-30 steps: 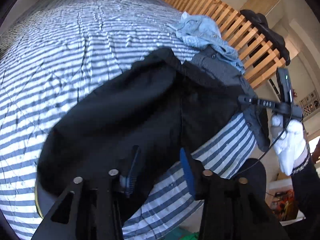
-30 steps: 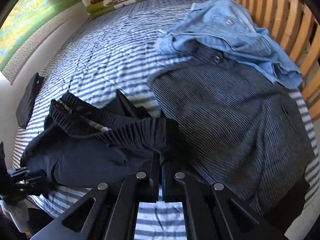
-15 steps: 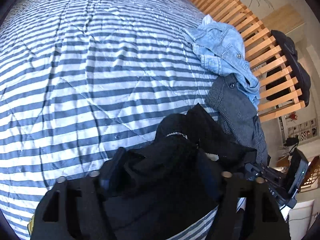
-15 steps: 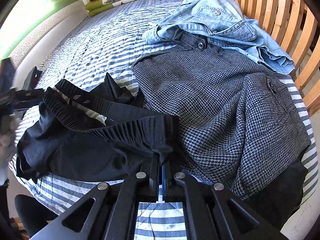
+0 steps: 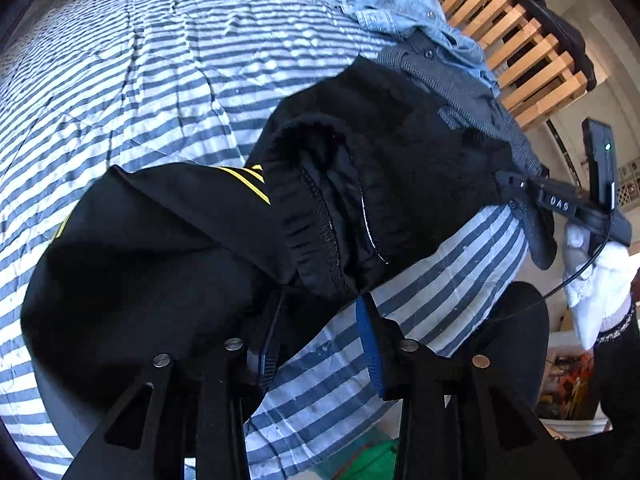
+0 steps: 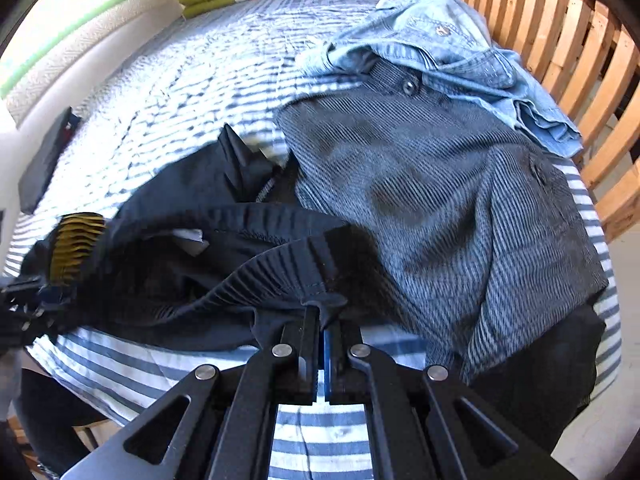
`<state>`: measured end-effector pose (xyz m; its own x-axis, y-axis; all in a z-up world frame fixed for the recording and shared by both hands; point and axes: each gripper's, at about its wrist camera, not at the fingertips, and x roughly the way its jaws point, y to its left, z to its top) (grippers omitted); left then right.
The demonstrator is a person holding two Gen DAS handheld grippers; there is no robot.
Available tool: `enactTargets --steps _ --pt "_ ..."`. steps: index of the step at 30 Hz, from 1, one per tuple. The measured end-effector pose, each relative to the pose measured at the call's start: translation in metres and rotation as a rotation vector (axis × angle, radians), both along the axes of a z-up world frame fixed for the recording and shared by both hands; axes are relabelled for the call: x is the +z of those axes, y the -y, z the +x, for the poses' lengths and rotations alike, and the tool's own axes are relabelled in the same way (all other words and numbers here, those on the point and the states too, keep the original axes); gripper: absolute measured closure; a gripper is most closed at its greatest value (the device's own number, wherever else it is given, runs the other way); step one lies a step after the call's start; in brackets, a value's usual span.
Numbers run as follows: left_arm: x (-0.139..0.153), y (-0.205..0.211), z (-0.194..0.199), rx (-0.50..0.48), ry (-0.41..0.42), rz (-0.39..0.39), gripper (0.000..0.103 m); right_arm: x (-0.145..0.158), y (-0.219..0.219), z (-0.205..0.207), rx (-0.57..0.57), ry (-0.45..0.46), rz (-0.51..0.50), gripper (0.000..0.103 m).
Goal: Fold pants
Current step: 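Lift the jacket with both grippers and spread it flat on the bed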
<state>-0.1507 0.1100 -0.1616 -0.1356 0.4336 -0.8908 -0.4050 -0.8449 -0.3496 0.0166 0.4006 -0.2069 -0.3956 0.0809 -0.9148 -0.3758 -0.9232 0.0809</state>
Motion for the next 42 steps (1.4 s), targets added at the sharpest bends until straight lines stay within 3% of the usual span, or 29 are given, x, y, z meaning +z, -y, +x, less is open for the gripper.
enactTargets --steps 4,7,13,15,16,17,20,23,26,31,34,35,38,42 --pt "0.03 0.011 -0.007 0.027 -0.143 -0.015 0.045 -0.003 -0.004 0.011 -0.026 0.011 -0.019 0.102" --pt "0.035 0.006 -0.028 0.026 -0.211 -0.088 0.041 -0.002 -0.004 0.015 -0.027 0.014 -0.014 0.102" --pt "0.022 -0.013 -0.059 -0.055 -0.141 -0.065 0.042 0.002 0.004 0.017 0.026 0.01 0.005 0.099" --pt "0.018 -0.026 -0.063 -0.082 -0.142 -0.076 0.057 0.007 0.005 0.021 0.042 0.007 0.004 0.094" --pt "0.014 -0.033 -0.065 -0.091 -0.134 -0.082 0.075 0.012 0.004 0.024 0.044 0.0 0.006 0.089" --pt "0.013 -0.036 -0.067 -0.088 -0.13 -0.091 0.083 0.017 0.003 0.028 0.048 -0.012 0.003 0.082" --pt "0.014 -0.041 -0.066 -0.066 -0.142 -0.1 0.097 0.035 -0.004 0.038 0.052 -0.071 -0.017 0.062" --pt "0.019 -0.032 -0.062 -0.037 -0.152 -0.099 0.097 0.047 -0.013 0.037 0.045 -0.122 -0.086 0.059" --pt "0.022 -0.018 -0.064 0.0 -0.16 -0.11 0.097 0.041 -0.017 0.017 0.032 -0.075 -0.074 0.059" --pt "0.033 0.017 -0.058 0.058 -0.167 -0.111 0.097 0.004 -0.01 -0.011 0.039 0.097 -0.031 0.062" --pt "0.036 0.035 -0.052 0.076 -0.162 -0.13 0.097 -0.013 0.002 -0.014 0.069 0.154 0.004 0.1" --pt "0.038 0.042 -0.047 0.081 -0.163 -0.134 0.097 -0.015 0.006 -0.014 0.067 0.163 0.023 0.1" --pt "0.061 0.068 -0.03 0.1 -0.189 -0.132 0.097 0.001 0.017 -0.01 0.073 0.133 0.054 0.1" --pt "0.117 0.109 0.0 0.124 -0.259 -0.094 0.097 0.064 0.036 0.002 0.117 0.012 0.065 0.1"
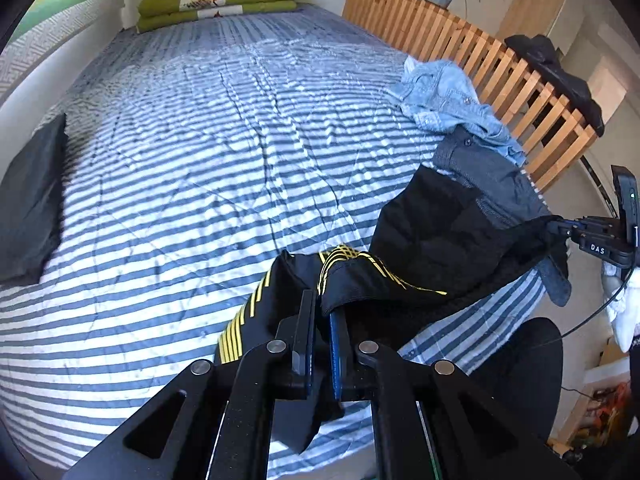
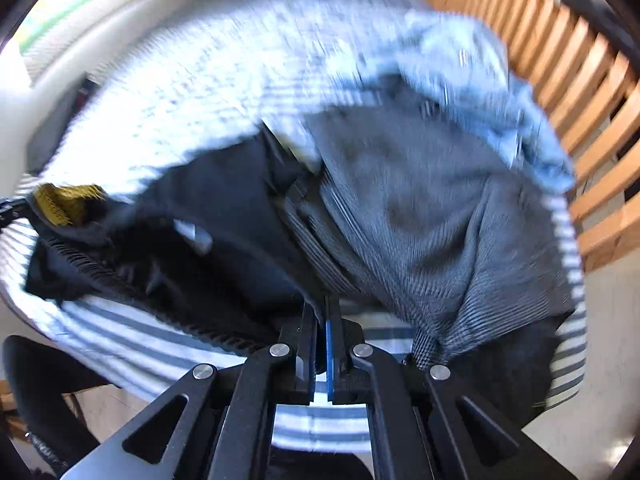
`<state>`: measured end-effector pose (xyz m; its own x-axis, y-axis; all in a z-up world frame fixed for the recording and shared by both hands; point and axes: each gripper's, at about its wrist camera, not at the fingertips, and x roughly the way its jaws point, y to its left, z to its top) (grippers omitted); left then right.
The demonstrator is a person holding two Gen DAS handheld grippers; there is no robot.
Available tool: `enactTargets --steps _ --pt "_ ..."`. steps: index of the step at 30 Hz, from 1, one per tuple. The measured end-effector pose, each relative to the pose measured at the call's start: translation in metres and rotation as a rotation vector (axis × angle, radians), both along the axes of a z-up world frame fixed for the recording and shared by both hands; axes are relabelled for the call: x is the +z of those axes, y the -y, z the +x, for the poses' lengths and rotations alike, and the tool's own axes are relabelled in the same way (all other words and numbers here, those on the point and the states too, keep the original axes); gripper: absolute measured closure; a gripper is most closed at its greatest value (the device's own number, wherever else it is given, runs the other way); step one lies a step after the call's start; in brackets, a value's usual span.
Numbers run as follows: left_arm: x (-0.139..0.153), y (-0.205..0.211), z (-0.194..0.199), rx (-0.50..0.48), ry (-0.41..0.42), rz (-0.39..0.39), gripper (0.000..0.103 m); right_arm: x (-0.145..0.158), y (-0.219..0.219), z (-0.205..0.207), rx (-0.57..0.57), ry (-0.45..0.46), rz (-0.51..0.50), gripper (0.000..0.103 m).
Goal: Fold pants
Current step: 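Lift the jacket with both grippers and spread it flat on the bed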
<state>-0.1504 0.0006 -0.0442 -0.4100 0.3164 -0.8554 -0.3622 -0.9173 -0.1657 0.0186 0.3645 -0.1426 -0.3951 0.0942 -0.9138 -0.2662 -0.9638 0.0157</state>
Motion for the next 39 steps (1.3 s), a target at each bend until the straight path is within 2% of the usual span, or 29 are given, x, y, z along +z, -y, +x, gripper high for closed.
enactTargets --steps 3,5,7,9,11,12,13,14,15,17,19,21,24,27,30,32,34,37,39 --pt "0.034 0.028 0.011 0.026 -0.048 0.004 0.097 0.047 0.023 0.001 0.06 -0.085 0.007 0.1" --pt "0.035 0.043 0.0 0.058 -0.03 -0.008 0.097 0.066 0.041 -0.009 0.103 -0.11 0.029 0.1" --pt "0.021 0.059 -0.026 0.109 0.02 -0.022 0.097 0.067 0.053 -0.03 0.131 -0.097 0.042 0.1" --pt "0.006 0.072 -0.067 0.158 0.057 -0.062 0.097 0.054 0.061 -0.068 0.147 -0.049 0.039 0.1" --pt "0.011 0.085 -0.119 0.231 0.082 -0.056 0.097 0.043 0.065 -0.115 0.142 -0.007 0.083 0.101" --pt "0.03 0.087 -0.146 0.273 0.05 -0.056 0.097 0.045 0.063 -0.142 0.114 0.003 0.114 0.101" --pt "0.064 0.088 -0.166 0.293 -0.021 -0.057 0.097 0.056 0.06 -0.172 0.084 -0.017 0.152 0.101" --pt "0.108 0.09 -0.179 0.313 -0.123 -0.04 0.098 0.08 0.056 -0.199 0.053 -0.066 0.166 0.101" --pt "0.154 0.095 -0.184 0.336 -0.224 0.004 0.098 0.113 0.052 -0.219 0.008 -0.138 0.188 0.101" --pt "0.224 0.106 -0.18 0.353 -0.349 0.086 0.098 0.191 0.057 -0.239 -0.019 -0.323 0.259 0.101" --pt "0.262 0.11 -0.164 0.337 -0.432 0.075 0.098 0.248 0.063 -0.243 -0.022 -0.433 0.313 0.101" --pt "0.269 0.115 -0.142 0.327 -0.459 0.056 0.097 0.282 0.065 -0.238 -0.022 -0.492 0.315 0.101" --pt "0.239 0.118 -0.094 0.305 -0.444 0.048 0.097 0.29 0.071 -0.22 0.0 -0.528 0.293 0.101" --pt "0.172 0.109 -0.039 0.269 -0.376 0.0 0.097 0.256 0.086 -0.19 0.044 -0.493 0.25 0.101" --pt "0.085 0.102 0.019 0.259 -0.256 0.027 0.097 0.188 0.102 -0.146 0.082 -0.403 0.245 0.101" --pt "0.025 0.102 0.049 0.278 -0.138 0.064 0.097 0.132 0.111 -0.112 0.09 -0.324 0.249 0.101" --pt "-0.027 0.102 0.072 0.291 -0.023 0.102 0.097 0.076 0.116 -0.082 0.095 -0.209 0.18 0.101" --pt "-0.078 0.092 0.106 0.271 0.072 0.097 0.097 0.003 0.12 -0.045 0.101 -0.045 0.135 0.101" --pt "-0.096 0.087 0.123 0.232 0.107 0.079 0.094 -0.027 0.125 -0.025 0.114 0.023 0.116 0.101"
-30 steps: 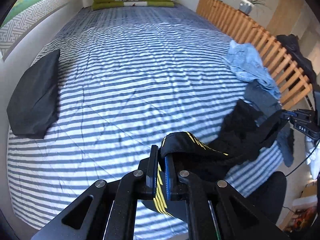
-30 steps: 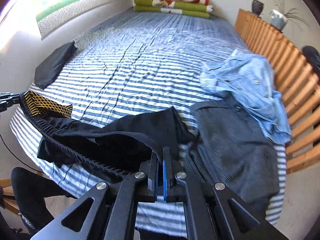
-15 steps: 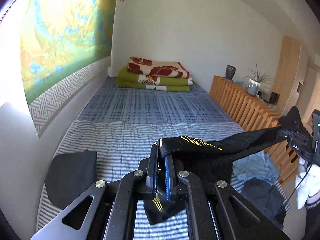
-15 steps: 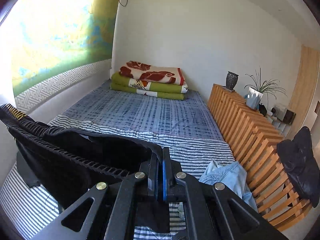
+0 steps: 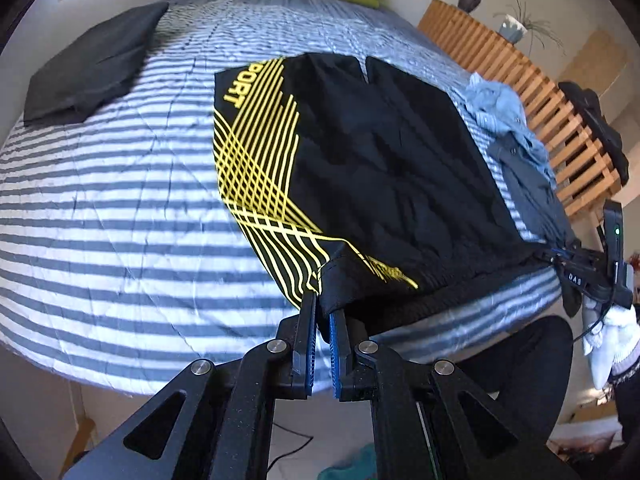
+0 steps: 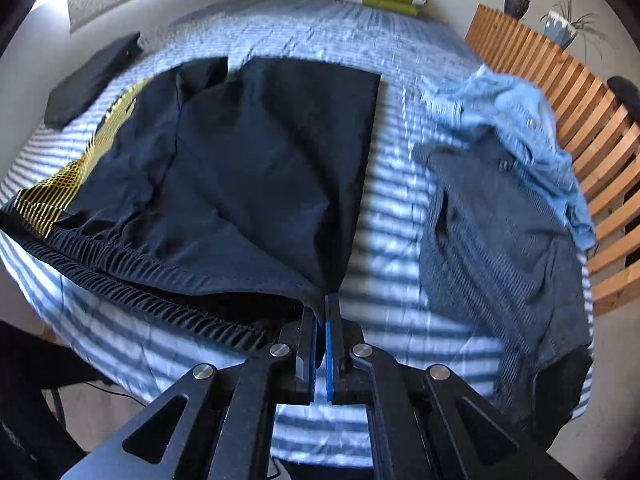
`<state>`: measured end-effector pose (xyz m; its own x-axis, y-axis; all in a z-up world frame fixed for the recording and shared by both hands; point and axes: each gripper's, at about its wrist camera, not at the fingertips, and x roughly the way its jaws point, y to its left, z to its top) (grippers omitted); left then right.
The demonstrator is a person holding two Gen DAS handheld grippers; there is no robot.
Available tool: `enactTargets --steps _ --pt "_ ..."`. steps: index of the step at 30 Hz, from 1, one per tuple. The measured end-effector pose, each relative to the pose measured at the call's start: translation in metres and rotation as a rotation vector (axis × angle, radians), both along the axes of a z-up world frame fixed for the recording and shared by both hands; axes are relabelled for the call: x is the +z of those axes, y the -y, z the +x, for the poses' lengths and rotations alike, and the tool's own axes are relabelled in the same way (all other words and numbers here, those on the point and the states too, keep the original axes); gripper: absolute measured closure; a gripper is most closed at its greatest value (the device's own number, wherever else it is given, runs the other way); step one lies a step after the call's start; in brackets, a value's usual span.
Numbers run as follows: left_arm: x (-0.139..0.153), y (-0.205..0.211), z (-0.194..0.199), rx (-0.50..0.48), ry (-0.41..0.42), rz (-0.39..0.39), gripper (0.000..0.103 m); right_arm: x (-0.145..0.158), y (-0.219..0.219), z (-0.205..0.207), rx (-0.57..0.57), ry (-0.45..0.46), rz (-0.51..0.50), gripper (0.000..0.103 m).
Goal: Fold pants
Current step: 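Lift the jacket with both grippers and spread it flat on the bed, then grasp the jacket's hem with both grippers and lift it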
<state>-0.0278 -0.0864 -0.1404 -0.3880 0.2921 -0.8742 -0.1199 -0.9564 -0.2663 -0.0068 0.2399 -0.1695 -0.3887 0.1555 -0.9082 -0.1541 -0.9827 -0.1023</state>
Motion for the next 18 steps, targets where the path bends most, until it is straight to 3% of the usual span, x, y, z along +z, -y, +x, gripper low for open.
enactTargets --steps 3,5,9,13,18 --pt "-0.009 0.007 0.01 -0.009 0.041 0.014 0.083 -0.016 0.003 0.019 0.044 0.059 -0.012 0.099" --pt "0.001 0.019 0.012 0.01 0.033 0.038 0.069 -0.01 0.006 0.026 0.104 0.087 -0.023 0.091" --pt "0.034 0.05 0.009 0.06 -0.031 0.049 0.066 0.026 0.001 0.032 0.153 0.056 -0.049 0.082" --pt "0.059 0.078 -0.044 0.143 -0.091 0.031 0.06 0.063 -0.008 0.007 0.159 -0.036 -0.15 0.08" --pt "0.045 0.091 -0.139 0.181 -0.062 0.069 0.06 0.085 -0.002 -0.074 0.122 -0.153 -0.243 0.077"
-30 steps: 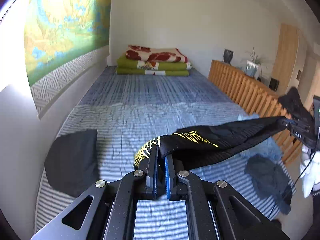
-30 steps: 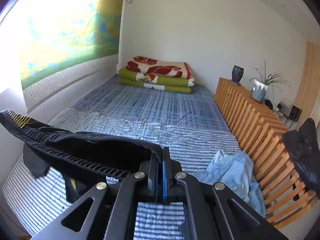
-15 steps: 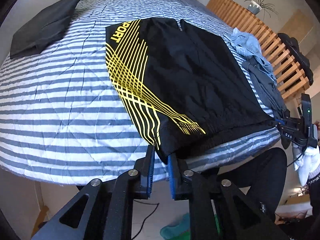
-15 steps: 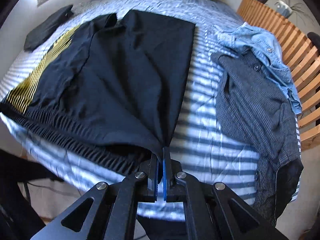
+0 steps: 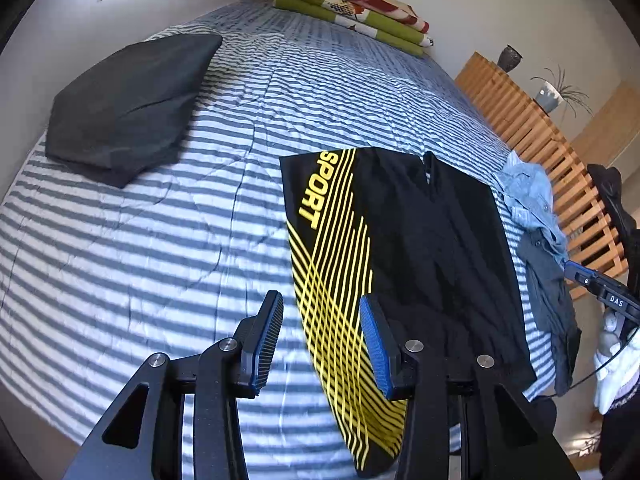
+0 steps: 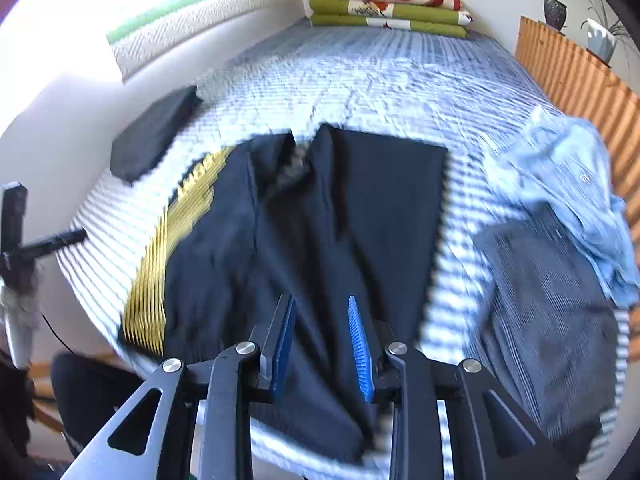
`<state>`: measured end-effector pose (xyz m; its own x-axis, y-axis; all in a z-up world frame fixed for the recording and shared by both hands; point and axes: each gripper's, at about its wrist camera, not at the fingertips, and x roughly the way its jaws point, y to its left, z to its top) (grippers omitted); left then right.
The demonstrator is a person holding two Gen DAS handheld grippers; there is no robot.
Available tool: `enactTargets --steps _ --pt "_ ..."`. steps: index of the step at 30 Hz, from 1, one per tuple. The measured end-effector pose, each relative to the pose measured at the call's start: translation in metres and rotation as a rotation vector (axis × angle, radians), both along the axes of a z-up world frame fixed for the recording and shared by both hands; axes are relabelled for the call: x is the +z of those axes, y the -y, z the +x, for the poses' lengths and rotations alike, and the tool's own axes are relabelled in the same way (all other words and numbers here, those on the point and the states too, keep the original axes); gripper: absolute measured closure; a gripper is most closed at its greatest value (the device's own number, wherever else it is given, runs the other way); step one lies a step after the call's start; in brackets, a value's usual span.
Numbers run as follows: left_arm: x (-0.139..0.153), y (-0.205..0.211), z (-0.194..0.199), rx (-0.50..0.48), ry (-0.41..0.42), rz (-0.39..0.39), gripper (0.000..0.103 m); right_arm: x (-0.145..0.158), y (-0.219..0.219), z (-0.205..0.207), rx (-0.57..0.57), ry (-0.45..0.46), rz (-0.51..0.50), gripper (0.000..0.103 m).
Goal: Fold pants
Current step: 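Grasp the jacket's hem with both grippers and lift it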
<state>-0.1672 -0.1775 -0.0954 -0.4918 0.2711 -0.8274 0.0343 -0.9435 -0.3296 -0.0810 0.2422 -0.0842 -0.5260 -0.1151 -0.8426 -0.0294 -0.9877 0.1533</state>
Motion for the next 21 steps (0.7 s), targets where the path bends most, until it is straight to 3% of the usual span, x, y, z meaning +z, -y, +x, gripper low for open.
enactTargets --steps 4,9,13,18,19,20,21 --pt "-0.026 0.007 -0.075 0.018 0.044 0.075 0.056 -0.01 0.011 -0.089 0.026 0.017 -0.094 0.065" --pt "-0.062 0.015 -0.149 0.054 0.127 0.086 0.045 -0.048 0.019 -0.192 -0.012 0.093 -0.194 0.065" --pt "-0.086 0.026 -0.193 0.093 0.178 0.096 0.036 -0.081 0.026 -0.253 -0.027 0.17 -0.25 0.065" --pt "-0.116 0.029 -0.231 0.109 0.248 0.139 0.039 -0.112 0.032 -0.3 -0.035 0.243 -0.313 0.065" --pt "-0.119 0.026 -0.237 0.089 0.243 0.143 0.051 -0.118 0.033 -0.307 -0.038 0.256 -0.318 0.065" --pt "-0.12 0.021 -0.241 0.068 0.235 0.129 0.081 -0.122 0.034 -0.312 -0.037 0.264 -0.328 0.066" --pt "-0.12 0.016 -0.244 0.044 0.236 0.116 0.091 -0.124 0.036 -0.315 -0.027 0.272 -0.342 0.069"
